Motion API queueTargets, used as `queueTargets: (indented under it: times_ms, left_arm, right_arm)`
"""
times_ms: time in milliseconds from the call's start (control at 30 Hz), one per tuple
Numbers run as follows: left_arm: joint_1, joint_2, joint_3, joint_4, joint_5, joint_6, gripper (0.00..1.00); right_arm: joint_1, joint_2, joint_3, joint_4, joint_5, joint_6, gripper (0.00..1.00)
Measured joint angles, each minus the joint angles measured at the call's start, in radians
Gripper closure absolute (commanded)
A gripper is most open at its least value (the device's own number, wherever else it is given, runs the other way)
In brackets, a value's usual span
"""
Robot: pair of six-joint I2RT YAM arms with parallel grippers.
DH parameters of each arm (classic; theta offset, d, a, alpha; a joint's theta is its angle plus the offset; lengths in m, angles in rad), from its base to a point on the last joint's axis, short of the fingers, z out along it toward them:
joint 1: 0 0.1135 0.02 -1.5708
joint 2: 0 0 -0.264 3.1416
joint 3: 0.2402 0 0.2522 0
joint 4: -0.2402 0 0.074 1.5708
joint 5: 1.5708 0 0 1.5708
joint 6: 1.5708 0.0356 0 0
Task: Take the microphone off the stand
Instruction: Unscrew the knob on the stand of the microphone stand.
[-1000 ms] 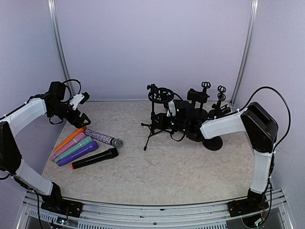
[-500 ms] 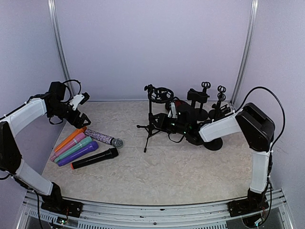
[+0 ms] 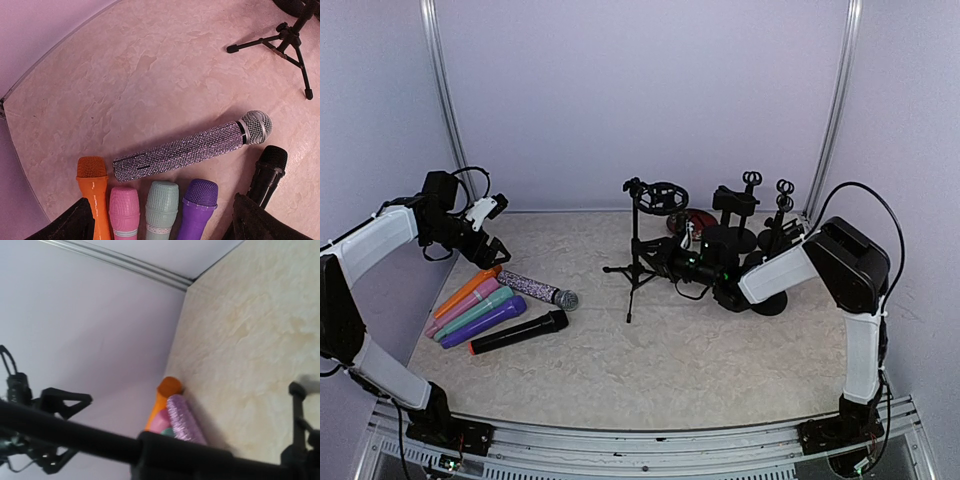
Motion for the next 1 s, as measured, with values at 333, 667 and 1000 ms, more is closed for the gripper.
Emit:
queueTargets:
  times_ms: [333, 667, 1000]
  left_arm:
    - [0.000, 0.000, -0.002, 0.000, 0.000, 0.001, 0.06]
    - [0.013, -0.012, -0.009, 0.000, 0.000, 0.007, 0.06]
    - [0.018, -0.018, -0.009, 0.000, 0.001, 0.011, 0.06]
  right_arm:
    - [-0.014, 0.050, -0.016, 0.135, -0.068, 0.177, 0.73]
    - [-0.029, 0.040, -0.011, 0.045, -0.092, 0.085, 0.43]
    - [-0.029, -0.086, -0.074, -0.106, -0.018, -0.256, 0.47]
